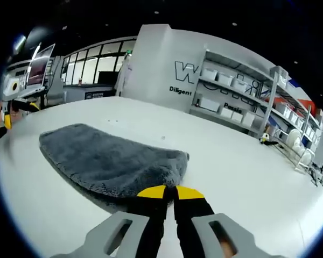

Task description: Open the folded towel by lifting each exposed corner and separating the folded layers until the towel lies flat within the target outline without major curled edges

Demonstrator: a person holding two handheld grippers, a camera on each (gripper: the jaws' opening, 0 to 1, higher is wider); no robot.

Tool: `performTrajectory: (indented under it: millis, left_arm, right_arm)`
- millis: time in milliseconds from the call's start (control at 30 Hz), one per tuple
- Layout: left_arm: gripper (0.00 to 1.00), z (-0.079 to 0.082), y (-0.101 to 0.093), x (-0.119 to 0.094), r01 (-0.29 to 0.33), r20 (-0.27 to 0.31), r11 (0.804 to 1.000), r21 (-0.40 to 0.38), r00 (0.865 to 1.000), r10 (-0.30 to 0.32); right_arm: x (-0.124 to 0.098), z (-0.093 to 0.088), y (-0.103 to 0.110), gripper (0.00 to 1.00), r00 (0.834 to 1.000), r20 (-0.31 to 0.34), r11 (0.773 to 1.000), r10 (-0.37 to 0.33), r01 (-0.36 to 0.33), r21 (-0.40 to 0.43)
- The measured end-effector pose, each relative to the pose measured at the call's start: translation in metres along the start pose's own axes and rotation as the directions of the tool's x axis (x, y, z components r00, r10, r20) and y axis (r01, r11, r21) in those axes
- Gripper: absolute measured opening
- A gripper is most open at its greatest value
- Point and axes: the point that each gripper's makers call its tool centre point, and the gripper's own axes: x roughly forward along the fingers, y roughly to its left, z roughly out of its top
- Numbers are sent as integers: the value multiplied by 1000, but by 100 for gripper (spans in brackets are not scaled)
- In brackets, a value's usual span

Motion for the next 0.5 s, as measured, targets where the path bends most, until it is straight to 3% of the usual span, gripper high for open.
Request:
performTrajectory:
  millis: [100,233,500]
  left_arm:
    - [99,-1,-3,0,-1,0,1000,3,1000,1]
    - [99,-3,-10,2,1,-2,1000,3,1000,-1]
    - [99,-5,-3,2,-3,-15,1000,1,1000,3]
  right_arm:
    - [2,-18,-3,3,998,-56,1000,8,-8,5]
    - [4,-35,-3,4,996,-85,1000,19,-18,14]
    - [4,-48,4,3,994,-108,999,32,-33,-9]
